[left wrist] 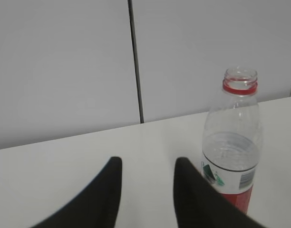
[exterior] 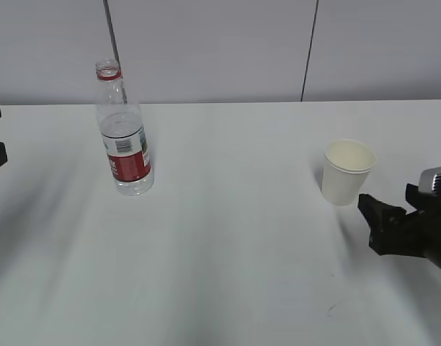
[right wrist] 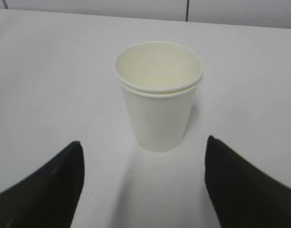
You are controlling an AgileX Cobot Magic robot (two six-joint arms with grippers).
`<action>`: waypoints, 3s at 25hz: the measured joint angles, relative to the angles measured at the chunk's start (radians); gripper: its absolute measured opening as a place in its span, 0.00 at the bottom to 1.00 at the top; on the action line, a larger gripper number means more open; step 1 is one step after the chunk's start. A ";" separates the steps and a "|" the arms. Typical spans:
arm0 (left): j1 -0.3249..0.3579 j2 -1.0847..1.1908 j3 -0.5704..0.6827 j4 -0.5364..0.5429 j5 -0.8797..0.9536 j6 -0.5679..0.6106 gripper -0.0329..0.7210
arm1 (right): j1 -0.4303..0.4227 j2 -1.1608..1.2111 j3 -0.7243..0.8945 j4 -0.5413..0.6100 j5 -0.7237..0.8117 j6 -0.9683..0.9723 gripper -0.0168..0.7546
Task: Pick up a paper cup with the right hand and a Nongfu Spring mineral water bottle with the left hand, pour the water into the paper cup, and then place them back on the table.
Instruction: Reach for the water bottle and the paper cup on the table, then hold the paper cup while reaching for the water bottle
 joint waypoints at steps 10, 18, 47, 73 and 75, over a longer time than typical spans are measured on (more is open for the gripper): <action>0.000 0.000 0.000 0.000 0.000 0.000 0.36 | 0.000 0.014 0.001 -0.137 -0.010 0.002 0.78; 0.000 0.000 0.000 0.000 0.000 0.000 0.36 | 0.000 0.014 0.001 -0.053 -0.010 0.037 0.79; 0.000 0.000 0.000 0.000 -0.016 0.000 0.36 | 0.000 0.340 -0.344 -0.005 -0.014 0.067 0.85; 0.000 0.000 0.000 0.000 -0.012 -0.018 0.37 | 0.000 0.441 -0.492 -0.003 -0.016 0.069 0.72; 0.000 0.001 0.000 0.002 0.001 -0.021 0.40 | 0.000 0.441 -0.492 -0.003 -0.016 0.069 0.71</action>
